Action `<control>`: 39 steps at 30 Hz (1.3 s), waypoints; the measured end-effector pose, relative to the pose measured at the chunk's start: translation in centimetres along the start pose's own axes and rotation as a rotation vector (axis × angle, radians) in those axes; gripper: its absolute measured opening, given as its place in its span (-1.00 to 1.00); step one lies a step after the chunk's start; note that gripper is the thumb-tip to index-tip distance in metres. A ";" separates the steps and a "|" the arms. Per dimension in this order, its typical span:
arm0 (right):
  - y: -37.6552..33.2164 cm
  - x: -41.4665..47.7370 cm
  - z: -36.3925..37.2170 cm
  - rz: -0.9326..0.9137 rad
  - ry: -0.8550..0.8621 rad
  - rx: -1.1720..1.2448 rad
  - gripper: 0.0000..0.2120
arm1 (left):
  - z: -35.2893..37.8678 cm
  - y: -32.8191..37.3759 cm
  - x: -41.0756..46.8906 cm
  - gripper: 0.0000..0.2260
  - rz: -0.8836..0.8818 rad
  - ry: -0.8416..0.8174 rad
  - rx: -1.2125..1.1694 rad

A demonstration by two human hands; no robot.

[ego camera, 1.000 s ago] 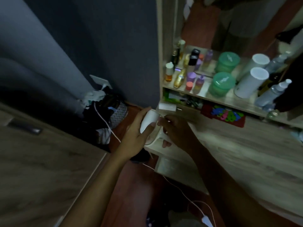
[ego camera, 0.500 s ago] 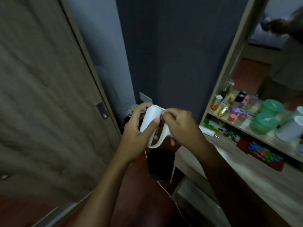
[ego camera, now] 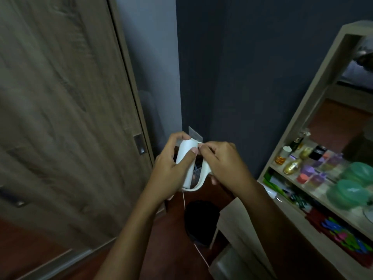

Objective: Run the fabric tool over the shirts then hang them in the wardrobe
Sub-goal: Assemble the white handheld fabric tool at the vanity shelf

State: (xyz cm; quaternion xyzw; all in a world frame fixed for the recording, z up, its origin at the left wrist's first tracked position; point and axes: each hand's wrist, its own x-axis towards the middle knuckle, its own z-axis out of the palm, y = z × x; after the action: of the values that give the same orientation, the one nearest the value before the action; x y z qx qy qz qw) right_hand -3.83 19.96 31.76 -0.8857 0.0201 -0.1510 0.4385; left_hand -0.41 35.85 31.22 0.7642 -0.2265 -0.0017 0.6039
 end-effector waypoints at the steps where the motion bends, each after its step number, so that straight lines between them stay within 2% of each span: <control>1: 0.9 0.5 -0.6 0.005 -0.003 -0.001 -0.61 | 1.0 0.1 0.6 -0.82 -0.032 0.004 -0.007; 5: 4.5 2.7 -3.2 -0.004 0.013 -0.025 -0.57 | 5.5 0.4 3.2 -0.85 -0.119 0.009 -0.010; 8: 7.1 4.1 -4.6 0.000 0.017 0.015 -0.59 | 8.5 0.6 4.8 -0.91 -0.237 0.016 -0.214; 12: 10.3 5.4 -4.7 0.017 0.024 0.011 -0.64 | 11.5 -0.6 5.9 -0.83 -0.373 0.079 -0.394; 17: 14.0 5.5 -4.1 0.068 0.028 -0.012 -0.62 | 14.0 -2.2 5.8 -0.93 -0.373 0.143 -0.387; 24: 16.5 5.1 -4.8 0.104 0.053 -0.029 -0.60 | 16.3 -3.3 6.2 -0.89 -0.393 0.139 -0.396; 29: 18.7 4.0 -4.9 0.164 0.083 -0.043 -0.55 | 17.9 -4.6 6.8 -0.91 -0.464 0.254 -0.486; 39: 24.4 2.4 -5.5 0.307 0.084 0.021 -0.58 | 21.7 -7.6 7.5 -0.91 -0.591 0.256 -0.549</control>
State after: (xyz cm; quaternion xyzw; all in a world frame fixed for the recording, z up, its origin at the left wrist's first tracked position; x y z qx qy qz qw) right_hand -0.75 0.31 16.41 -0.8607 0.1718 -0.1193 0.4642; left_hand 2.90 14.53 20.40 0.6010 0.0880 -0.1402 0.7819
